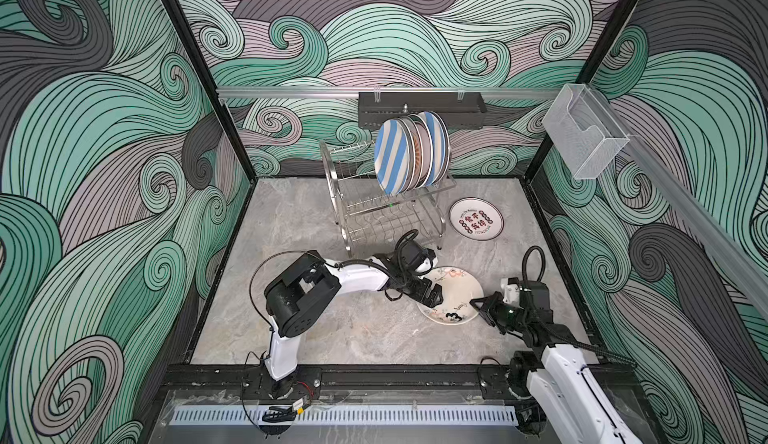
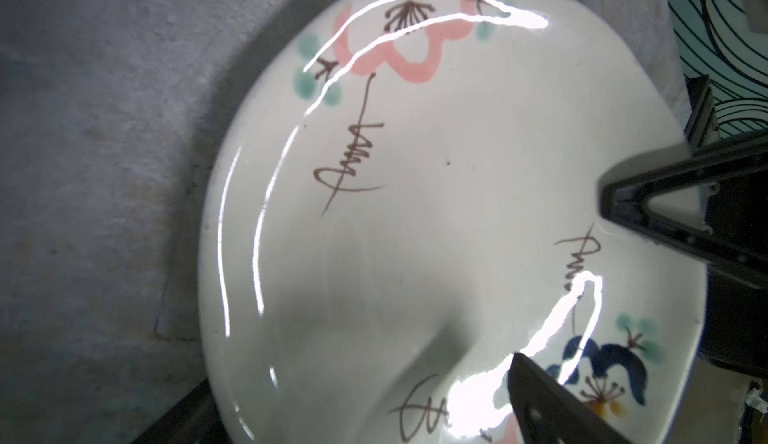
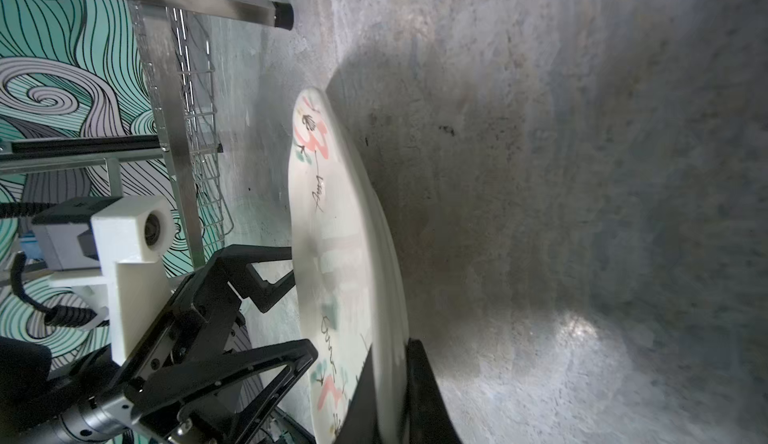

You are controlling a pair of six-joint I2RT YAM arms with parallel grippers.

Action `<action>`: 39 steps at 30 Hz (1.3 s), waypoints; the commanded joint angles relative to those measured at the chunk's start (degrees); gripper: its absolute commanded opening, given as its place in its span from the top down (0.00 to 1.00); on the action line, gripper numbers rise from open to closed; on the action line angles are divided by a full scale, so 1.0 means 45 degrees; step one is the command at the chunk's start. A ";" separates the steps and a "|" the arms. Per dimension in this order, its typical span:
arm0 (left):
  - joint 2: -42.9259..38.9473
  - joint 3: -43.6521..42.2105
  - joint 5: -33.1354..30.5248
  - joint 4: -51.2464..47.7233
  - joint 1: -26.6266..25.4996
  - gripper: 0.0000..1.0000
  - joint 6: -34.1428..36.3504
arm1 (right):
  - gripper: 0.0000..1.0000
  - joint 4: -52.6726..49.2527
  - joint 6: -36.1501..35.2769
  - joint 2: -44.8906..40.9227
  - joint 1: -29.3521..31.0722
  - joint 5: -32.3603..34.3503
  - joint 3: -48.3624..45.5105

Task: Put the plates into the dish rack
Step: 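Press the floral plate with the left gripper while the right gripper grips its rim, then lift the floral plate upright with the right gripper while the left withdraws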

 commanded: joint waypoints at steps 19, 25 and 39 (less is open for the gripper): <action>-0.6367 -0.1872 -0.0386 -0.3316 0.0240 0.01 -0.0034 | 1.00 -0.5040 -0.5021 0.2532 -0.0082 -0.0115 0.7670; -0.9965 -0.3202 0.0022 -0.4492 0.1786 0.01 -0.0471 | 1.00 -0.6604 -0.6068 0.3780 0.0206 -0.1717 1.1277; -1.2882 -0.3723 0.1329 -0.7196 0.7641 0.01 0.1396 | 1.00 -0.2921 -0.3862 0.5518 0.5134 -0.1375 1.5539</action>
